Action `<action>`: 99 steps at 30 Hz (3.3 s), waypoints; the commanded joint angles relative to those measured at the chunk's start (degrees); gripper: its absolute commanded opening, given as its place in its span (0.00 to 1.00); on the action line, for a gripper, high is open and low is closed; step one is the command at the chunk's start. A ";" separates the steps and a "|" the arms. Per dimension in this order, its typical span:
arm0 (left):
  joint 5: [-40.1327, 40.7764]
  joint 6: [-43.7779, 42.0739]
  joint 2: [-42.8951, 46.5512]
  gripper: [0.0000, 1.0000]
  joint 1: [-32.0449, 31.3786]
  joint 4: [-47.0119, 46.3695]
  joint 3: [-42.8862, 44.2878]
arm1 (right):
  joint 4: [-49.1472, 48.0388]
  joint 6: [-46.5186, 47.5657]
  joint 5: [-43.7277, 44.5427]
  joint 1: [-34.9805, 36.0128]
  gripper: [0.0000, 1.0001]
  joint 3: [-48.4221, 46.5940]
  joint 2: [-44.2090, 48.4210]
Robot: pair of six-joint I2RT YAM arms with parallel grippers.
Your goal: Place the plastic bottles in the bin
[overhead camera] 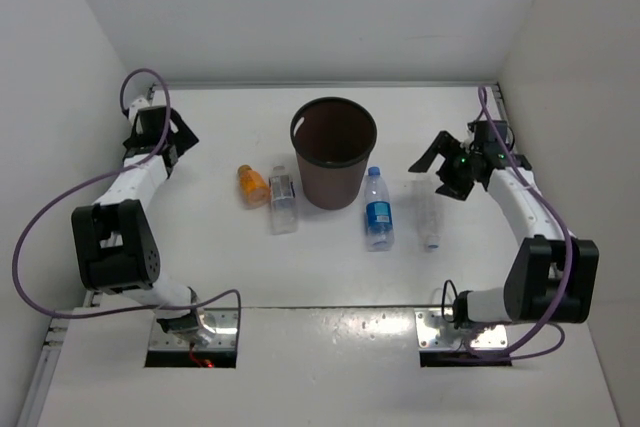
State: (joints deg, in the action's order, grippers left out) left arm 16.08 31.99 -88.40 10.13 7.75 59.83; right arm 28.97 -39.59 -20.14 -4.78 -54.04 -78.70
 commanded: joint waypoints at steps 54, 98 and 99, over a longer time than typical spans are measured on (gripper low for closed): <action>-10.19 1.94 2.53 1.00 0.94 -6.25 -10.09 | 5.92 1.37 11.08 22.53 0.98 -12.23 -26.77; -11.33 3.70 2.53 1.00 -0.11 -11.18 -14.04 | 7.06 9.71 21.11 27.17 0.34 -56.17 -16.04; -11.33 3.70 2.53 1.00 -0.11 -11.18 -14.04 | 7.06 9.71 21.11 27.88 0.34 -57.57 -16.83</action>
State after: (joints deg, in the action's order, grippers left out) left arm 5.63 34.94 -87.85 10.22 -0.99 46.19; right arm 44.21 -31.40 6.07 20.82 -109.95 -95.42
